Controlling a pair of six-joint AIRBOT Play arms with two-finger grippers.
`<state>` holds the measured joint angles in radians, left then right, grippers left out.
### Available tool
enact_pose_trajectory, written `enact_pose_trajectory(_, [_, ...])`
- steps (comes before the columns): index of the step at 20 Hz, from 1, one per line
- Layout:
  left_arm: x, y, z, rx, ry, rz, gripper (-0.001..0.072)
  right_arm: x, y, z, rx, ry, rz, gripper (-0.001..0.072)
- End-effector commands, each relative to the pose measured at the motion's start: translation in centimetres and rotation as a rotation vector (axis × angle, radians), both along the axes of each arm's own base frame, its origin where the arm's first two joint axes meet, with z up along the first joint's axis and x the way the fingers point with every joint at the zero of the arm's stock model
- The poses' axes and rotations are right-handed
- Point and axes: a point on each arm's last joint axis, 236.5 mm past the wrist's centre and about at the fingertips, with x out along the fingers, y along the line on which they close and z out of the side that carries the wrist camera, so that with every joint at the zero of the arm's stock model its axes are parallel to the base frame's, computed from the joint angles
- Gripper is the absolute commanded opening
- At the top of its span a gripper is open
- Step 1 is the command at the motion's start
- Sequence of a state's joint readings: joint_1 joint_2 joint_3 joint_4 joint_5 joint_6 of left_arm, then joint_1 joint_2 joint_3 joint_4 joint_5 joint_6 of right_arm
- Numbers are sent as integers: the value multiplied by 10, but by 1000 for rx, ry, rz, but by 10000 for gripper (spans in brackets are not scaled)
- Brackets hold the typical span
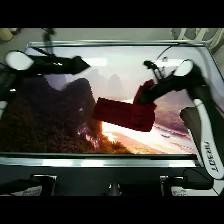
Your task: Fold the shirts.
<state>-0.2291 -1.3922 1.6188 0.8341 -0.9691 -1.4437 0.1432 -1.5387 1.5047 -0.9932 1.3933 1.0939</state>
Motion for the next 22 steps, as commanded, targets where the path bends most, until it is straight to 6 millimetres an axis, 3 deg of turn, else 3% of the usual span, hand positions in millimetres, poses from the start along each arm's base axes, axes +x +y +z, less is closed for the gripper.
enact_pose_trajectory(1, [-38, 62, 72, 40, -130, 79, 21, 14, 90, -52, 122, 46, -6, 18])
enact_pose_trajectory(2, [-53, 64, 83, 45, -146, 65, 21, 17, 111, -60, 180, 71, -31, 22])
enact_pose_trajectory(3, [-66, 63, 92, 49, -159, 51, 21, 21, 129, -66, 244, 100, -66, 115])
enact_pose_trajectory(4, [-78, 61, 99, 52, -173, 34, 21, 24, 140, -66, 301, 126, -98, 251])
enact_pose_trajectory(5, [-86, 60, 104, 53, -182, 27, 21, 27, 145, -61, 345, 110, -86, 477])
enact_pose_trajectory(6, [-92, 59, 107, 56, -186, 18, 21, 29, 141, -54, 351, 70, -50, 602])
enact_pose_trajectory(7, [-94, 59, 107, 59, -186, 13, 21, 27, 130, -49, 330, 48, -14, 609])
enact_pose_trajectory(9, [-94, 60, 105, 70, -182, 11, 21, 25, 80, -46, 212, 23, 23, 638])
enact_pose_trajectory(13, [-87, 66, 87, 106, -157, 31, 21, 10, -71, -44, -77, 95, -45, 676])
enact_pose_trajectory(14, [-87, 66, 83, 107, -148, 30, 22, 2, -108, -52, -152, 142, -102, 651])
enact_pose_trajectory(15, [-87, 66, 80, 108, -140, 30, 21, -9, -129, -63, -185, 198, -158, 610])
enact_pose_trajectory(16, [-86, 66, 78, 111, -137, 28, 22, -20, -136, -77, -180, 244, -188, 609])
enact_pose_trajectory(18, [-86, 66, 75, 111, -131, 27, 22, -38, -118, -107, -99, 315, -229, 632])
enact_pose_trajectory(19, [-87, 66, 75, 111, -130, 26, 22, -38, -104, -117, -29, 324, -275, 671])
enact_pose_trajectory(22, [-87, 65, 75, 110, -130, 26, 22, -21, -69, -126, 183, 312, -429, 668])
